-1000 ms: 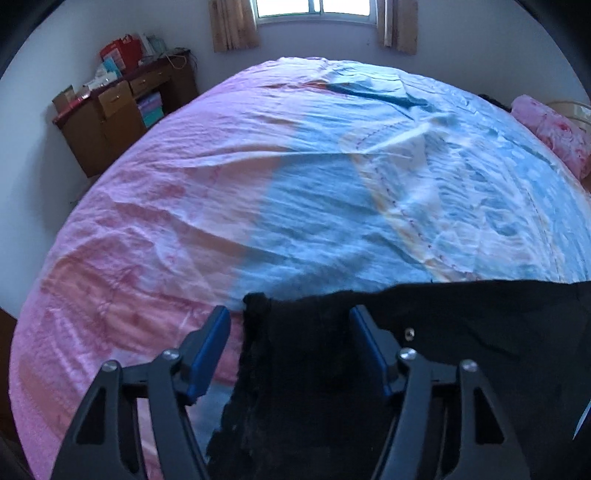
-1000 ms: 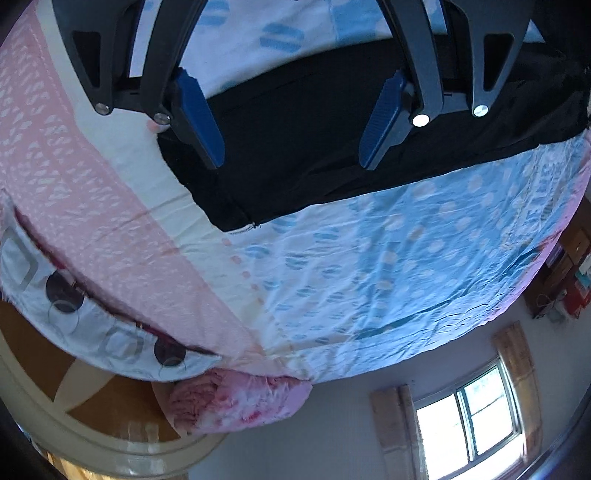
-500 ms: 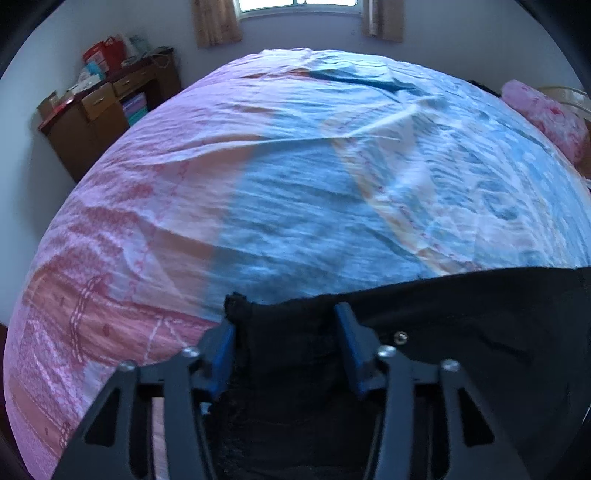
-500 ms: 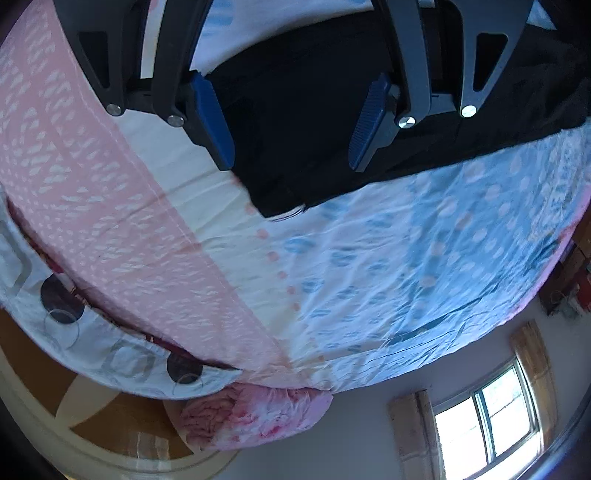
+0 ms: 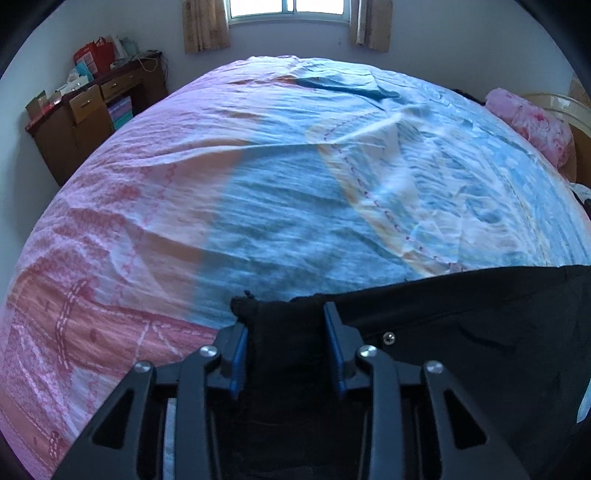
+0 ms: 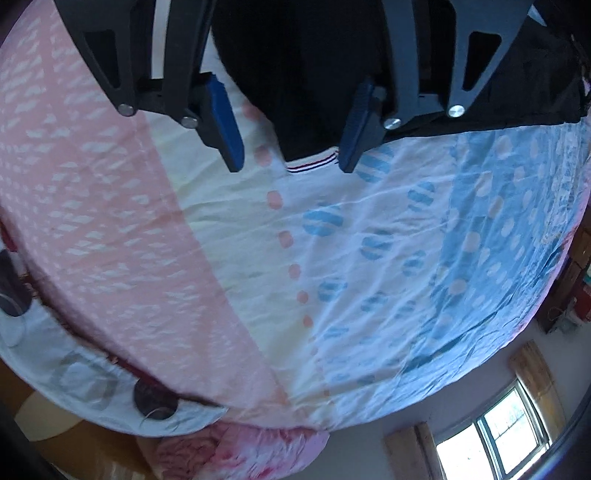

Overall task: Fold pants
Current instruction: 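Lower both tools onto the pants waistband and close both grippers on it, then lift the waistband with both grippers and fold it over toward the hems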

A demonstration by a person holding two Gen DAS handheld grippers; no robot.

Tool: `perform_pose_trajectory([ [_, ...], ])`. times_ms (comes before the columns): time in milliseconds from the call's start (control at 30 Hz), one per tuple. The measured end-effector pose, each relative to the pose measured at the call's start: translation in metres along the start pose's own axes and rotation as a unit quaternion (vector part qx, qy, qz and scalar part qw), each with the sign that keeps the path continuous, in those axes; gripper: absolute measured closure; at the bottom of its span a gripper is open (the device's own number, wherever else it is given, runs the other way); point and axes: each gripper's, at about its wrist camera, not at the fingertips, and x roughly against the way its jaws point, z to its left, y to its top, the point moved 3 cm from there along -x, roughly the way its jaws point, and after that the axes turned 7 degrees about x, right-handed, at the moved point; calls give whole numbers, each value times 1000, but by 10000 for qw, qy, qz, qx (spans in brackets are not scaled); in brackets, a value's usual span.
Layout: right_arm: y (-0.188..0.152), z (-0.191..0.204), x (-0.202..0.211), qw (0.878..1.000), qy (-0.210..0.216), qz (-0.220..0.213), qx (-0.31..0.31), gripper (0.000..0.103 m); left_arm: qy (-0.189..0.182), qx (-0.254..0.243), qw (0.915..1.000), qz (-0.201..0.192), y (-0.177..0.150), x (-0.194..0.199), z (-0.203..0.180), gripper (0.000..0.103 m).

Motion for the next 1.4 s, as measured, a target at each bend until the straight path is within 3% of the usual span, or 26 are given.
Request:
perform_pose_trajectory([
  [67,0,5,-9,9999,46,96,91,51,24,-25,10000,4,0,-1,-1,66],
  [267,2,10,-16,9996,266,-47,45,74,-38,34,10000,53,1,-2,1,66],
  [300,1,10,-13,9995,293,-123,32,86,-62,33,10000,42,1,-1,2,68],
  [333,1,11,-5,9989,383,-282,29,91,-131,31,9999,6,2,2,3,71],
  [533,-4,16,37,9955,434,-837,109,92,-385,51,9986,-352,4,27,7,74],
  [833,-16,16,93,9901,538,-1292,128,92,-605,134,9956,-699,10,66,13,74],
  [1133,-47,13,168,9799,727,-1854,115,92,-821,220,9914,-990,5,100,18,74],
  [1400,-81,7,213,9751,799,-2067,72,92,-1048,272,9863,-1244,-14,139,27,74],
])
